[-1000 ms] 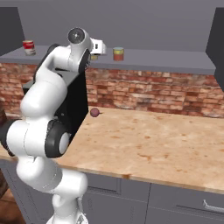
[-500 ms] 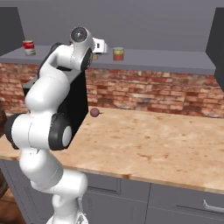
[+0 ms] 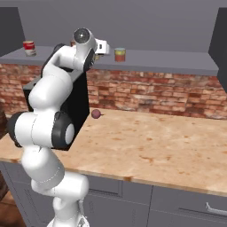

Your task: Stack two cans on top of the other two cans in the cabinet.

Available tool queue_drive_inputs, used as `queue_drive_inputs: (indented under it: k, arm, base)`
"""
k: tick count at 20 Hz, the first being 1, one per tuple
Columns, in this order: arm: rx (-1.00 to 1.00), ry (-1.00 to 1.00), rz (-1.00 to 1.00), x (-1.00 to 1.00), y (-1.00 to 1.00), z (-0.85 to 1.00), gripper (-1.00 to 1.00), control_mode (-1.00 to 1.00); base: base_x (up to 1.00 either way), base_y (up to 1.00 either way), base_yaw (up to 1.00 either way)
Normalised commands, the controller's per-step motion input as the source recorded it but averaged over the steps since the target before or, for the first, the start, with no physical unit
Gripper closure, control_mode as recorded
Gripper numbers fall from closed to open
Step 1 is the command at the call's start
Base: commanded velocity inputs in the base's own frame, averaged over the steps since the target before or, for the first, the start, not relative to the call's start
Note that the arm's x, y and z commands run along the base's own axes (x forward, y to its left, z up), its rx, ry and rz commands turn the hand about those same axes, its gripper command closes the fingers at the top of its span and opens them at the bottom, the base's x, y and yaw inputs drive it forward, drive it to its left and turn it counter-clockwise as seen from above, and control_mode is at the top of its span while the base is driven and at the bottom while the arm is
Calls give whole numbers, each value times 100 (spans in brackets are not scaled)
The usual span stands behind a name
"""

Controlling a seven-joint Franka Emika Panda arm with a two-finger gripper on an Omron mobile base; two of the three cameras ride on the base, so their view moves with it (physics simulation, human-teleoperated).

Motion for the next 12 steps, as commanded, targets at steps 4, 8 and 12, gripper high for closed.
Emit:
queue_drive_inputs:
  k: [4, 8, 12]
  arm:
    - [0, 0, 0, -5, 0, -2, 100, -100]
    - [0, 0, 2, -23, -1, -2, 100, -100]
    - [0, -13, 7, -16, 0, 10, 100, -100]
  base:
    - [0, 0, 0]
    - [0, 0, 0]
    - [0, 0, 0]
